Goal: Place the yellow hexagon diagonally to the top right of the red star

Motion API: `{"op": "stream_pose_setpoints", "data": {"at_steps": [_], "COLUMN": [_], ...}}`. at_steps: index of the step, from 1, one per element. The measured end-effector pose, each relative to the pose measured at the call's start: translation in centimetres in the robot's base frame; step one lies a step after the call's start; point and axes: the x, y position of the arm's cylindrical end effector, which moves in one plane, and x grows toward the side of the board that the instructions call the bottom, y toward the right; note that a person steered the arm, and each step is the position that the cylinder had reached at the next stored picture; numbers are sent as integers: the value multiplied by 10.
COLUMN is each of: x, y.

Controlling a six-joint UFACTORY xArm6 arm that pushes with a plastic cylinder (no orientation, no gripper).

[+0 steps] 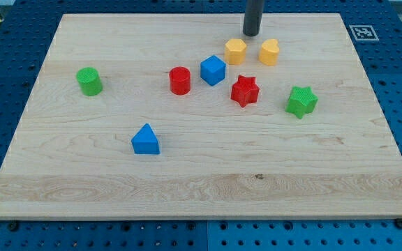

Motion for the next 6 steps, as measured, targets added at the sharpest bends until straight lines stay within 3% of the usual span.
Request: {"op": "stream_pose_setpoints", "data": {"at_steps": [2, 4, 6], "x": [44, 73, 74], "y": [-73, 5, -12]}}
